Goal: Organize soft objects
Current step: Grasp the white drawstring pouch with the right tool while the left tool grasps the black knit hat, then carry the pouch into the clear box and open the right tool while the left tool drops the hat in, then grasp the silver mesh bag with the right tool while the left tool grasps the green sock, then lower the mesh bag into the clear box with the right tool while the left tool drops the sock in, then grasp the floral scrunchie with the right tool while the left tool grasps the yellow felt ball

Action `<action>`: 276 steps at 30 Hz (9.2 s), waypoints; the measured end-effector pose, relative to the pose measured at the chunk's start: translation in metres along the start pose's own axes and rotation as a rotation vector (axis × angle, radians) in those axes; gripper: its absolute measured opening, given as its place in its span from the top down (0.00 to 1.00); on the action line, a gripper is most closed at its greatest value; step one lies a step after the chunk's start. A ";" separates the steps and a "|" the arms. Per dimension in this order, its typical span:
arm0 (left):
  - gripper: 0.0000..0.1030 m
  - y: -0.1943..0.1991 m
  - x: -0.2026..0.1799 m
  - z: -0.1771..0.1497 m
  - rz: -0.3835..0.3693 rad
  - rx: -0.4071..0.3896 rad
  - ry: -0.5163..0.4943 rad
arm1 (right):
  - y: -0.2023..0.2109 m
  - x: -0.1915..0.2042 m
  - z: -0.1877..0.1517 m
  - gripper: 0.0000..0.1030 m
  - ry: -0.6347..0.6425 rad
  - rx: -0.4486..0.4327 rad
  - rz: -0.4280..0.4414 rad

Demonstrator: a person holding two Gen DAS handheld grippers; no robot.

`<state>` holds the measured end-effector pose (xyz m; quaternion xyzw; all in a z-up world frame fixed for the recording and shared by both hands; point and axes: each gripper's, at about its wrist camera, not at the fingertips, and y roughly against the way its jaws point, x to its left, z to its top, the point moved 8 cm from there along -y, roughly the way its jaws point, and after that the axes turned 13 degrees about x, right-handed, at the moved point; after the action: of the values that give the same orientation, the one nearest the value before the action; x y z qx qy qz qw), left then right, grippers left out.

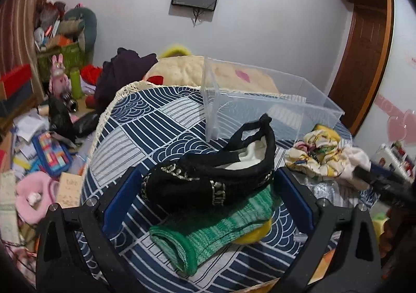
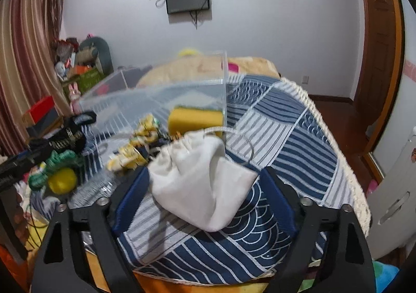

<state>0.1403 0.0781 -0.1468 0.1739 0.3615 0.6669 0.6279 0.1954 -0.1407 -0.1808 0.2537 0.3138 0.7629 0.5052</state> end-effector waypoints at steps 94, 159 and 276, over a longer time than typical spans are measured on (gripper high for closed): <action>0.23 -0.007 -0.069 0.143 0.008 -0.037 -0.243 | 0.010 0.036 0.114 0.25 0.224 -0.065 -0.004; 0.86 0.044 -0.030 0.025 -0.138 -0.020 -0.104 | 0.025 0.088 0.010 0.83 0.199 -0.023 0.223; 0.29 -0.011 -0.043 -0.046 -0.127 0.190 -0.119 | -0.045 0.068 -0.017 0.83 0.151 0.156 0.185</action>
<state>0.1227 0.0235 -0.1762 0.2485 0.3954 0.5771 0.6700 0.1866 -0.0684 -0.2201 0.2620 0.3844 0.7965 0.3862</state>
